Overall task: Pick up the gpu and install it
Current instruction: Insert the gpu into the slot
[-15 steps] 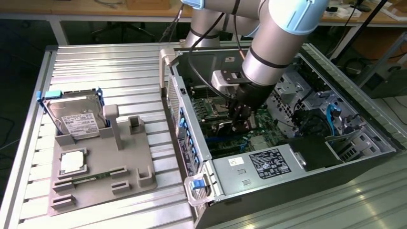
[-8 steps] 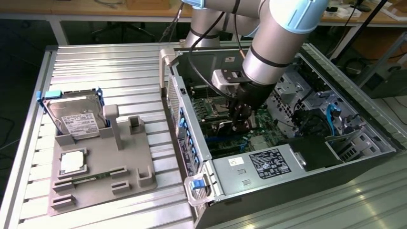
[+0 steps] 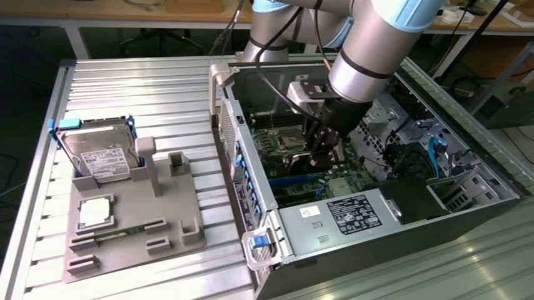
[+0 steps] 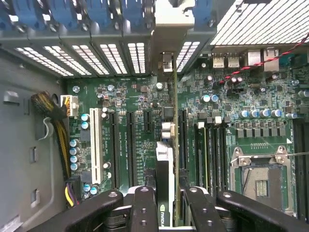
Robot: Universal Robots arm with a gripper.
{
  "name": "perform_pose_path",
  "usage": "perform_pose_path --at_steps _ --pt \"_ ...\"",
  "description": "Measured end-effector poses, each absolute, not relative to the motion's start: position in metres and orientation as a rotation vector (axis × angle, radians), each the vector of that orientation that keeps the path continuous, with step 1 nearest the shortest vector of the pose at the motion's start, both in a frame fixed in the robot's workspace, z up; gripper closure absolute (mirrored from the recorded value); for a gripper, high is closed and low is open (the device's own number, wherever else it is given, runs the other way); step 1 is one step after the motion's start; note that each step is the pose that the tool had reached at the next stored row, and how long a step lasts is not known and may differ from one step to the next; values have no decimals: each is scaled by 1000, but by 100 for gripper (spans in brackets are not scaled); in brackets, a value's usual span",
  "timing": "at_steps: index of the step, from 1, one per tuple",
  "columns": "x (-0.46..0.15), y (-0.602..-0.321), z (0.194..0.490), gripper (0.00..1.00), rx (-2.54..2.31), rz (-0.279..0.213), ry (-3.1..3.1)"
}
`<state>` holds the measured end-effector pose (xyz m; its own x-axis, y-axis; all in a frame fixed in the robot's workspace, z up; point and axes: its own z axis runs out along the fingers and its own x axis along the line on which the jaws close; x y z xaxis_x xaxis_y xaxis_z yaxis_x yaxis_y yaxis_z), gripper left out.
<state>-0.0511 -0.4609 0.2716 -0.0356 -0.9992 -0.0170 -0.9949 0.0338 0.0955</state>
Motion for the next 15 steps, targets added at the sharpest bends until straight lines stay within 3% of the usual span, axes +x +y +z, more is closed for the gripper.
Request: perform_pose_path --at_steps 15 --pt "-57 -461 267 73 2141 -126 -2219"
